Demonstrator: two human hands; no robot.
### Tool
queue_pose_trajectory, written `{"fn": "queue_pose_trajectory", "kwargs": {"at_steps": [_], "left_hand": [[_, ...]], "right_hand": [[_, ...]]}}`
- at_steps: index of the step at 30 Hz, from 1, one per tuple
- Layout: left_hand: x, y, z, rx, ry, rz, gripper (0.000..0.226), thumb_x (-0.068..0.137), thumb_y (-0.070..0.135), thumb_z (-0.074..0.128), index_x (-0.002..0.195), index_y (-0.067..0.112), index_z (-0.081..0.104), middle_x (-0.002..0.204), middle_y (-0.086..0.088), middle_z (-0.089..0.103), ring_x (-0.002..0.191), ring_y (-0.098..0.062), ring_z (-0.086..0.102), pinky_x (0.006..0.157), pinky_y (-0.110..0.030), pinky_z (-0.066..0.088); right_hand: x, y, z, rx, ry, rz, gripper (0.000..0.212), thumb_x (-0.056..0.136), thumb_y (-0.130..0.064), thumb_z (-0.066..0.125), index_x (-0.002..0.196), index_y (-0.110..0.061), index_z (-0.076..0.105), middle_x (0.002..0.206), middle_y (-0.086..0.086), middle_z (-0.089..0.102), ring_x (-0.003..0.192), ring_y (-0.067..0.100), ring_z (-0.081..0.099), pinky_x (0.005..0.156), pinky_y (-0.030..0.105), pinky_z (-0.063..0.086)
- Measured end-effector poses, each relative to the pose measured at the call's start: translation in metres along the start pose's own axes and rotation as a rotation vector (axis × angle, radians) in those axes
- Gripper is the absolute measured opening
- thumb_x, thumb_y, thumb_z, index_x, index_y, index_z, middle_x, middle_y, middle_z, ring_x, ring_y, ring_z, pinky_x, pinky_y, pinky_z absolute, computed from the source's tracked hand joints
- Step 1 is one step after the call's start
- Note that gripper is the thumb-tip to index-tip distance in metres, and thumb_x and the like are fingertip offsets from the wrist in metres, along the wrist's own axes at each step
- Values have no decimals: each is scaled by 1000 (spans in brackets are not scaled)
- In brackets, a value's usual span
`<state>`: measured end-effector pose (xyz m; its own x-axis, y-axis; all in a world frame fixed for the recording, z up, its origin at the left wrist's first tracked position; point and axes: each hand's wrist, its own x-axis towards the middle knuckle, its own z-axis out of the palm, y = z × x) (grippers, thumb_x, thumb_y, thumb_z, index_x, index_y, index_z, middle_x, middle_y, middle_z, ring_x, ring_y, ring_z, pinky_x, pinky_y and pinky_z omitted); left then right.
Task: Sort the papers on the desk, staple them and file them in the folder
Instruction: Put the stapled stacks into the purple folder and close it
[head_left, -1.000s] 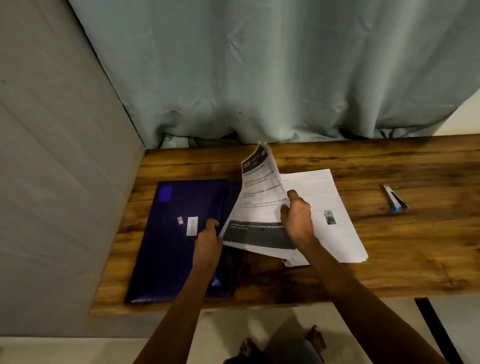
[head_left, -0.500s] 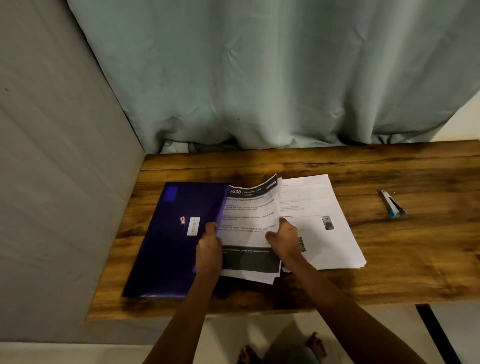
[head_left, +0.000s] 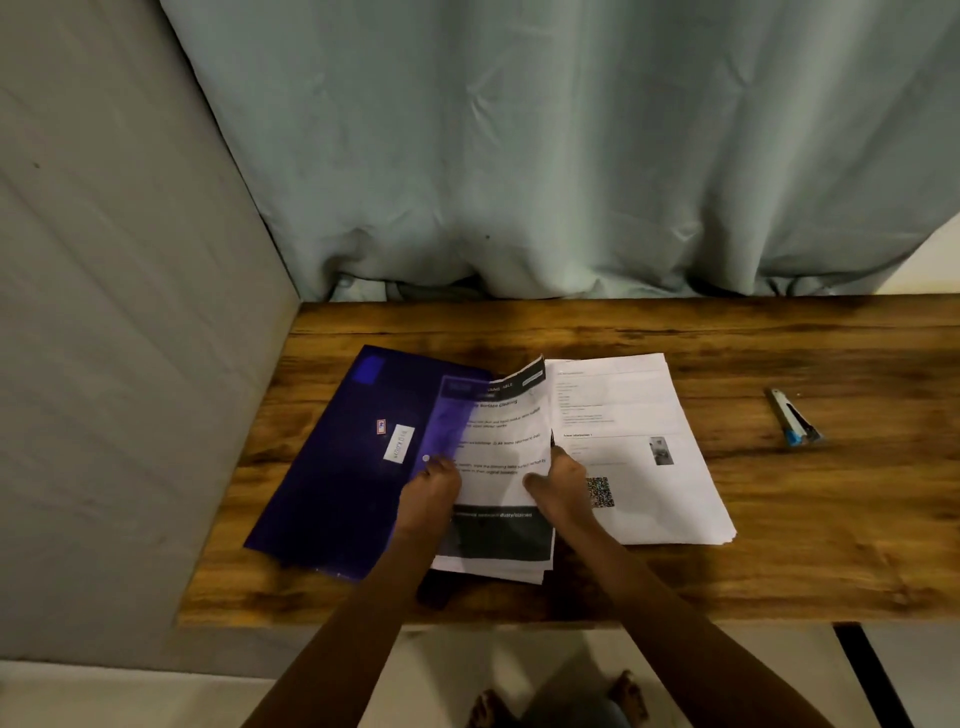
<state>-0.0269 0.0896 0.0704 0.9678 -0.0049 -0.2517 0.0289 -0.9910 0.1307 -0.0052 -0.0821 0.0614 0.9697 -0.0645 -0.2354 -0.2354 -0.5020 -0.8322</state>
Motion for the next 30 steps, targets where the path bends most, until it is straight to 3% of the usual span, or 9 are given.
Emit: {"fn": "queue_pose_trajectory", "kwargs": {"at_steps": [2, 8, 12, 18, 22, 25, 30], "left_hand": [[1, 3, -4, 3, -40, 9, 37, 101, 19, 43, 133, 2, 37, 127, -14, 55, 112, -24, 59, 97, -32, 47], [-2, 12, -7, 25, -71, 3, 35, 100, 20, 45, 130, 2, 41, 125, -13, 56, 109, -22, 61, 93, -30, 48], [-7, 20, -9, -5, 9, -15, 39, 100, 21, 46, 132, 2, 37, 124, -11, 57, 107, -21, 61, 89, -28, 48], [-19, 35, -6, 47, 55, 4, 53, 101, 20, 43, 146, 5, 20, 133, -13, 50, 112, -22, 59, 92, -31, 48], [-21, 37, -6, 23, 151, 10, 58, 87, 23, 69, 136, 5, 43, 112, -12, 64, 90, -18, 68, 74, -27, 54], [-23, 36, -2, -43, 84, 22, 53, 101, 22, 43, 147, 9, 21, 133, -10, 51, 112, -22, 60, 92, -33, 48], [-23, 38, 0, -105, 128, 16, 55, 101, 20, 42, 149, 9, 18, 133, -8, 51, 113, -21, 59, 94, -33, 47]], "right_hand": [[-1, 0, 4, 14, 4, -11, 25, 88, -6, 59, 113, -7, 56, 122, 11, 62, 112, 27, 60, 61, 10, 51], [-5, -6, 20, 4, 43, -41, 39, 91, -10, 57, 127, -6, 42, 126, 10, 57, 116, 30, 58, 84, 36, 57], [-8, -10, 32, -21, 52, -25, 47, 91, -14, 59, 130, -4, 34, 123, 10, 59, 112, 27, 60, 81, 26, 54], [-1, -17, 39, 15, -97, 84, 29, 97, -8, 45, 125, 1, 45, 119, 14, 58, 108, 25, 58, 74, 21, 46], [8, -16, 45, 281, -220, 279, 25, 94, -5, 48, 112, 1, 64, 102, 13, 68, 90, 26, 66, 69, 26, 55], [10, -19, 43, 415, -308, 377, 25, 95, -9, 50, 115, 0, 62, 107, 15, 66, 97, 28, 65, 73, 28, 55], [15, -22, 46, 365, -309, 323, 25, 91, -6, 57, 114, 4, 61, 114, 25, 63, 103, 35, 64, 58, 20, 52]]}}
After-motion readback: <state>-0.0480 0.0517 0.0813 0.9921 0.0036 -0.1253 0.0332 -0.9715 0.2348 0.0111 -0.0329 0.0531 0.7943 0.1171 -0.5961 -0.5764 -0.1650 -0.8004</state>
